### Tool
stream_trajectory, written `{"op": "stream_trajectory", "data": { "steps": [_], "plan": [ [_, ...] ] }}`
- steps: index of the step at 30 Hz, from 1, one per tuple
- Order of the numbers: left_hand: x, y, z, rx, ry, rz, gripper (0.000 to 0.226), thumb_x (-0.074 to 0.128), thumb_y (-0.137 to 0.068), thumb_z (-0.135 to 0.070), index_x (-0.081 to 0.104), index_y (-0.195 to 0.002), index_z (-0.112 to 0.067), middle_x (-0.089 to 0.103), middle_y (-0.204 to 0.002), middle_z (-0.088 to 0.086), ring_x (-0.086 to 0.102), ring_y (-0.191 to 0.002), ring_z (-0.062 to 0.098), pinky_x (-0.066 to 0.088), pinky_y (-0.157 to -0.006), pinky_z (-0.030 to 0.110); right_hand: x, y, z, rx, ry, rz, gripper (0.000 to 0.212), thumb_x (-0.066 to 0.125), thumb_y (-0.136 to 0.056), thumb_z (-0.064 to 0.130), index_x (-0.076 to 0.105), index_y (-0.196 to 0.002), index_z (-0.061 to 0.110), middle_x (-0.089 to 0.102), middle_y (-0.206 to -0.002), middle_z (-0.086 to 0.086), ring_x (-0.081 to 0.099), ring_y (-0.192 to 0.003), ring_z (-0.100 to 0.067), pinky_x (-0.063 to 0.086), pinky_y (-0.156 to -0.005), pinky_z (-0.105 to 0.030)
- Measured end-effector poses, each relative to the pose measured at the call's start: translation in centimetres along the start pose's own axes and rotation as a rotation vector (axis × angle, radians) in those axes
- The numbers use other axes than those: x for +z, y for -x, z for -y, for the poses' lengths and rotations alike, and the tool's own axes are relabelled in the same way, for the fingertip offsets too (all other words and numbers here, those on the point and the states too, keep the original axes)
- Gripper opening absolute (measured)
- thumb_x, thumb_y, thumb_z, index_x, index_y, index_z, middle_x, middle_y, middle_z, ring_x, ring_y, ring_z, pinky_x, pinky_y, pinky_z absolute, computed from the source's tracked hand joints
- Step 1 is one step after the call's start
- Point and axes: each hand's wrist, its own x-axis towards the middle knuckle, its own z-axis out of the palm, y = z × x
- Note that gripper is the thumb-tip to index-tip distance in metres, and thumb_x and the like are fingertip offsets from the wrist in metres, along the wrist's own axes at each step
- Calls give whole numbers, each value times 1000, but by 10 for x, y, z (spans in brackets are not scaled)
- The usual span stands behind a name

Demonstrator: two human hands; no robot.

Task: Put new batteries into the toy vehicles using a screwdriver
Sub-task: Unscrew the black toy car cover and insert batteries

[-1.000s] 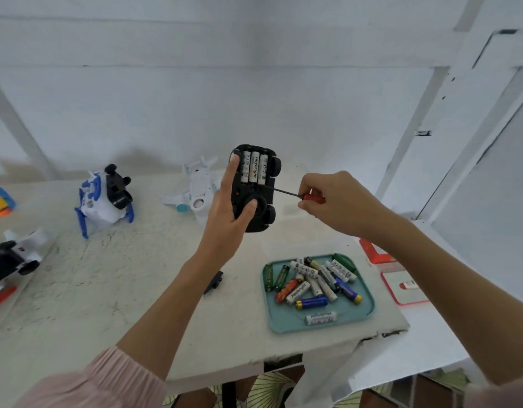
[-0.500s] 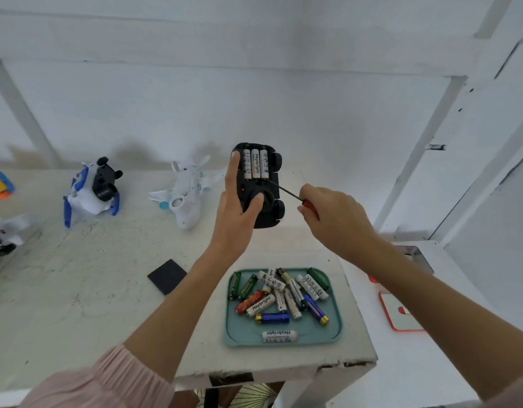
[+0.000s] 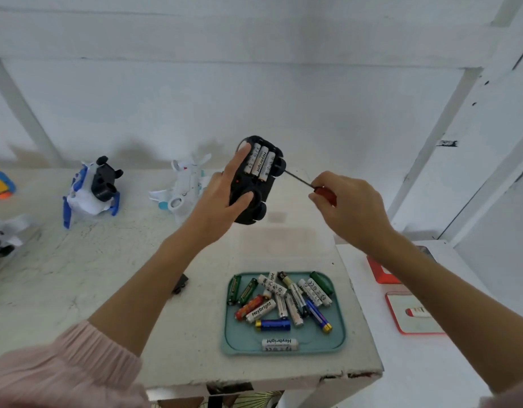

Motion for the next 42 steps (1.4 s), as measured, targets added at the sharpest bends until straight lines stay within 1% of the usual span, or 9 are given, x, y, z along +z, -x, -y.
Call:
{"op": "stream_trajectory", "data": {
  "steps": [2,5,8,14,17,22,31,39,42],
  "plan": [
    [-7,-3,2,-9,-134,47,68,46,-87,-37,12,-142,-59,45,-130,10,48,-115,25,41,-101,39,-4,-9,-3,7,42,-9,14,57,-89,22,61,-98,13,66,-83,-1,58,-75,-25,47,-65,-34],
    [-7,-1,0,5,-241,85,65,44,-87,-37,10,-134,-65,45,-114,11,48,-104,28,41,-95,36,-7,-18,-6,23,84,3,15,57,-89,23,63,-100,14,67,-88,0,59,-80,-26,46,-67,-32],
    [-6,-2,1,24,-273,95,63,43,-87,-38,10,-133,-67,44,-115,11,48,-103,29,42,-95,38,-9,-20,-9,24,105,28,16,57,-89,23,63,-100,14,68,-90,-1,59,-80,-26,46,-67,-32],
    [-2,-10,2,85,-364,148,66,48,-97,-24,8,-134,-62,41,-111,9,45,-97,25,30,-78,8,-15,-26,-14,29,175,112,17,54,-90,24,63,-103,17,67,-91,0,59,-82,-26,47,-70,-34],
    [-4,-14,2,86,-370,186,65,48,-97,-24,8,-133,-61,41,-113,9,45,-97,25,32,-78,12,-19,-30,-18,36,191,178,15,55,-90,24,63,-101,19,67,-89,0,58,-84,-26,43,-70,-30],
    [-9,-19,2,107,-428,256,70,49,-97,-24,8,-130,-70,41,-114,8,46,-97,24,42,-86,35,-25,-33,-27,75,147,247,13,57,-88,23,65,-99,21,57,-79,8,49,-80,-17,33,-69,-26],
    [-11,-22,7,130,-514,291,67,48,-98,-23,7,-135,-60,39,-114,5,45,-96,21,42,-85,33,-22,-27,-36,32,177,317,10,55,-90,24,62,-97,22,51,-71,15,51,-78,-17,33,-66,-26],
    [-8,-24,8,109,-523,327,67,49,-97,-23,8,-136,-59,41,-113,8,46,-95,23,41,-88,34,-27,-23,-36,20,189,426,11,56,-89,25,63,-98,25,60,-80,13,51,-79,-12,37,-68,-26],
    [-9,-26,7,110,-507,307,67,49,-97,-23,7,-135,-60,40,-112,7,46,-94,24,42,-86,33,-23,-20,-37,26,186,362,11,55,-90,25,63,-99,24,64,-85,9,52,-79,-14,39,-68,-27]
  ]
}}
